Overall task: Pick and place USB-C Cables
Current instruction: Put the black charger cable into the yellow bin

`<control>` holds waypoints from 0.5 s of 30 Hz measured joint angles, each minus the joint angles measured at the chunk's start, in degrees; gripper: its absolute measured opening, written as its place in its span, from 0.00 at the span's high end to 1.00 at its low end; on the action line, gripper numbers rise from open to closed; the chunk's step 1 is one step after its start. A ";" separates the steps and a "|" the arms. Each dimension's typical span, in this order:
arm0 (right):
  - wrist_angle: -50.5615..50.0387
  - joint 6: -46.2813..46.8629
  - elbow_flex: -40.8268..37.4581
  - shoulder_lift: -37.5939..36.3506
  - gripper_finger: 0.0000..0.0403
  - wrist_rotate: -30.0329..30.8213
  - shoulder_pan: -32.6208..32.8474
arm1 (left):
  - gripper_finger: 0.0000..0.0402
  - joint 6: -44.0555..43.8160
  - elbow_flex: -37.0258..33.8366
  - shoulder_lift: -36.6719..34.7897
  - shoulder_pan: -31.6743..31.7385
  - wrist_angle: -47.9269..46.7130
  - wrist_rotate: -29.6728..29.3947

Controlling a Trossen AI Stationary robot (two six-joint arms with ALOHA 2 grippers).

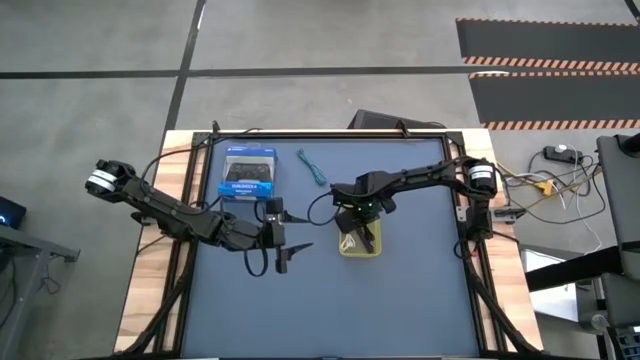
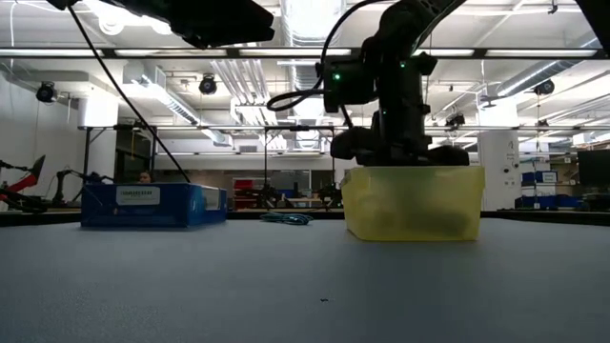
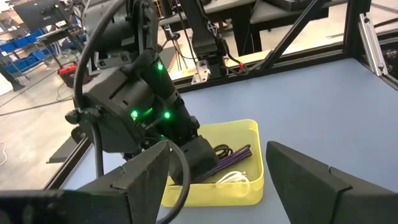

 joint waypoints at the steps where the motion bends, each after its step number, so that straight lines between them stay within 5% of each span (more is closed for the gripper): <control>1: 0.01 0.00 0.00 -0.10 0.92 0.00 0.00 | 0.38 0.00 0.00 0.00 -0.02 -0.06 0.00; 7: -0.01 0.45 0.00 -0.13 0.88 0.00 0.00 | 0.38 -0.02 0.00 0.00 -0.02 -0.01 0.01; 15: -0.20 1.53 0.04 -0.22 0.69 -0.98 -0.02 | 0.38 -0.03 0.00 0.00 -0.04 0.01 0.01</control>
